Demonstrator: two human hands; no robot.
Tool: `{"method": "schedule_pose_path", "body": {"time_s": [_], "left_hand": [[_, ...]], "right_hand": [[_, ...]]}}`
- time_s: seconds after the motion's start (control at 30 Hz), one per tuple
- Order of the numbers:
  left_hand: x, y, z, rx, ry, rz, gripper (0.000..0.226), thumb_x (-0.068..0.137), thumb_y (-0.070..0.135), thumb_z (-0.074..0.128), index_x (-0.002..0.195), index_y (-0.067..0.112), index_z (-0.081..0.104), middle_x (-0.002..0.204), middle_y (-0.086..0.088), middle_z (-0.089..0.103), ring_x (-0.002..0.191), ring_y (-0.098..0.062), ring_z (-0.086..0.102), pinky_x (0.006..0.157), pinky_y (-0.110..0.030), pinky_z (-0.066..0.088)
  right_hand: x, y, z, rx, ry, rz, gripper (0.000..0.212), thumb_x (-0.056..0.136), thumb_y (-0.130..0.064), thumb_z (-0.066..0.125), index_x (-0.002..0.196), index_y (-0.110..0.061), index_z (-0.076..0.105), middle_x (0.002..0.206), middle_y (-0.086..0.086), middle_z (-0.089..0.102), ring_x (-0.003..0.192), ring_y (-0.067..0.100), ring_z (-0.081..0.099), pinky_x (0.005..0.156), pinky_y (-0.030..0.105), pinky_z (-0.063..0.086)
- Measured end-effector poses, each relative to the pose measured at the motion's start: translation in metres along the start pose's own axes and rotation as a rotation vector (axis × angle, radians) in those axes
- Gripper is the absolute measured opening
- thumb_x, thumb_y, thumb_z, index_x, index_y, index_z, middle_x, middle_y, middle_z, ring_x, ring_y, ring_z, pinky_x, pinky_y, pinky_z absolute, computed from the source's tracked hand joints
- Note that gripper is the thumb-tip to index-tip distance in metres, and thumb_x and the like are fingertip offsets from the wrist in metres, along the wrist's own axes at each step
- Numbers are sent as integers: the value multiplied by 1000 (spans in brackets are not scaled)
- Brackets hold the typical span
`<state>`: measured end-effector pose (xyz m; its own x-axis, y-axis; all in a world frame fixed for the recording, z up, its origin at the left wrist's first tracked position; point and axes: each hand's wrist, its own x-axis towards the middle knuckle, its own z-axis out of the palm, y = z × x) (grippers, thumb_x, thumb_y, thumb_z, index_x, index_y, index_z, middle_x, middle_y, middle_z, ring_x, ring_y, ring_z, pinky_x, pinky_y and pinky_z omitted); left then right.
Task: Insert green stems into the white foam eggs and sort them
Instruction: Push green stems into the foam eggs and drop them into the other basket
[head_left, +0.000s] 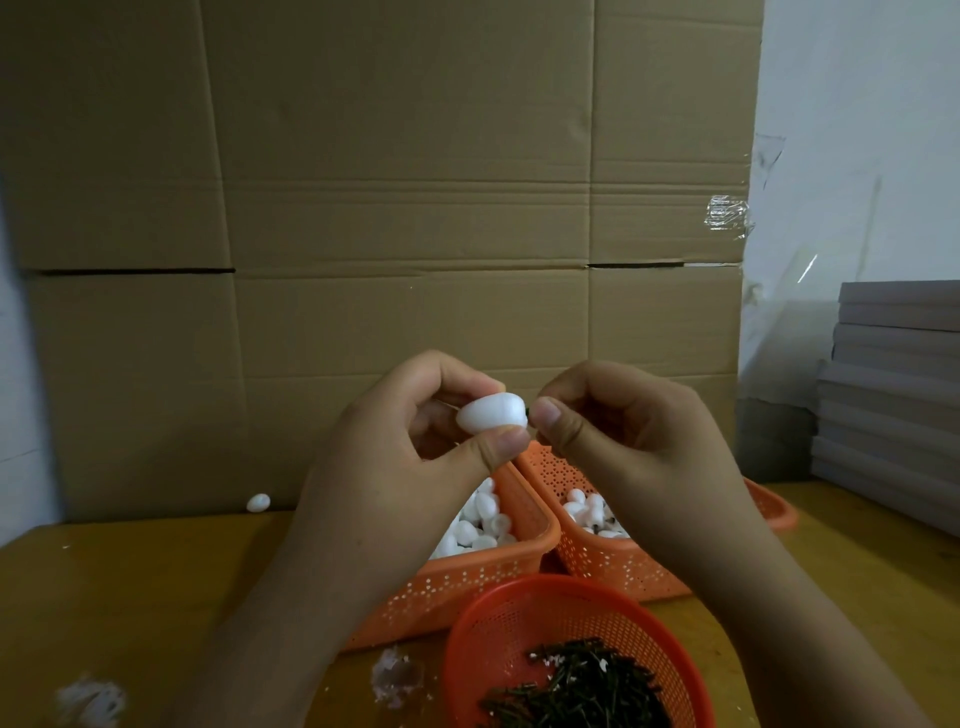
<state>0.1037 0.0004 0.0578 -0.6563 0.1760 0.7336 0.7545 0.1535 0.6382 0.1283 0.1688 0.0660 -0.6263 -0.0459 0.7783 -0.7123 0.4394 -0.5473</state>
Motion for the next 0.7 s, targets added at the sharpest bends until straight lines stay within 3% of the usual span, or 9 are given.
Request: {"method": "schedule_pose_path", "body": {"time_s": [0.13, 0.27, 0.43, 0.6, 0.7], "left_hand": [[-1, 0, 2, -11, 5, 2, 24, 71, 48, 75, 92, 43, 65, 92, 16, 72, 83, -4, 70, 72, -27, 52], [1, 1, 2, -50, 7, -13, 24, 74, 48, 69, 98, 44, 65, 99, 15, 71, 79, -7, 70, 71, -30, 55], [5, -1, -4, -113, 109, -20, 19, 81, 40, 60, 98, 35, 68, 93, 7, 72, 69, -7, 68, 62, -16, 51], [5, -1, -6, -138, 144, -24, 12, 87, 36, 64, 93, 27, 69, 81, 6, 71, 63, -5, 66, 60, -14, 50], [4, 2, -4, -144, 133, -26, 20, 82, 37, 56, 90, 24, 70, 77, 4, 70, 60, -6, 65, 58, -13, 49]], "right_hand": [[0, 1, 1, 45, -8, 36, 15, 86, -26, 60, 76, -16, 66, 68, 1, 64, 66, 16, 60, 66, 38, 51], [1, 3, 2, 149, 11, 66, 20, 91, -19, 58, 73, -11, 64, 61, -3, 61, 59, 7, 58, 61, 24, 49], [3, 3, 2, 345, 59, 182, 35, 96, -19, 51, 65, -5, 59, 51, 0, 55, 49, 6, 50, 52, 15, 44], [3, 3, 2, 445, 70, 269, 47, 97, -28, 50, 53, -11, 51, 46, 3, 43, 44, 12, 40, 46, 19, 37], [4, 2, 1, 464, 69, 294, 49, 96, -30, 50, 50, -13, 50, 46, 3, 41, 44, 13, 38, 45, 19, 36]]}}
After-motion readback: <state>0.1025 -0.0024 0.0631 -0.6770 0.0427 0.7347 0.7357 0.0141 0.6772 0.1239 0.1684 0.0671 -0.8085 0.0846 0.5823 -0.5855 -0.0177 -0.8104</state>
